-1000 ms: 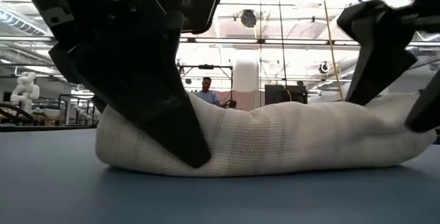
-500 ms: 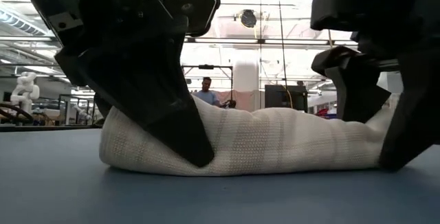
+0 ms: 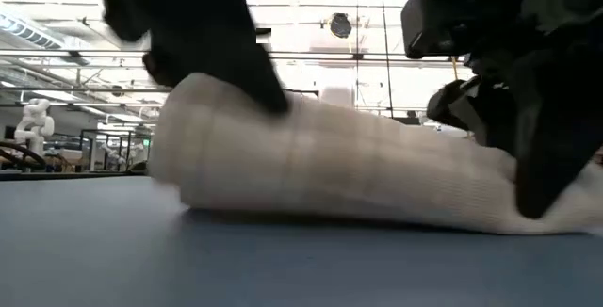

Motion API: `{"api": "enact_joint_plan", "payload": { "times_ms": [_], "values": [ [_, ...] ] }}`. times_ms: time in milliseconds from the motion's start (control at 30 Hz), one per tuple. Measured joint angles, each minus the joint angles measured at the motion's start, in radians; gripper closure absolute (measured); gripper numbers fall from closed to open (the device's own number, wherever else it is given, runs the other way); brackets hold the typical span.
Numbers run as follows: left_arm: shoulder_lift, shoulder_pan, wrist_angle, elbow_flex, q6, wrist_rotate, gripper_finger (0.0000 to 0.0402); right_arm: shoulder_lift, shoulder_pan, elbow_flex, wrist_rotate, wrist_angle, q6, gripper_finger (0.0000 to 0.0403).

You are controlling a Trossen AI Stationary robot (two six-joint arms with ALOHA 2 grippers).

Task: Roll towel into tight, uniform cylinder
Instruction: Roll the white towel

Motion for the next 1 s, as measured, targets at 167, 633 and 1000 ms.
{"api": "enact_joint_plan", "payload": {
  "times_ms": [167,633,1000],
  "values": [
    [-0.038,-0.068,0.071,0.002,0.176,-0.159,0.0135,0.001,-0.055,0.000,-0.193,0.005,-0.013,0.0342],
    [0.125,-0.184,0.299,0.003,0.416,-0.339,0.0134,0.005,-0.211,-0.005,-0.442,0.028,-0.064,0.0357],
    [0.185,-0.131,0.287,0.003,0.397,-0.263,0.0134,0.006,-0.215,-0.004,-0.456,0.023,-0.057,0.0356]
  ]
}}
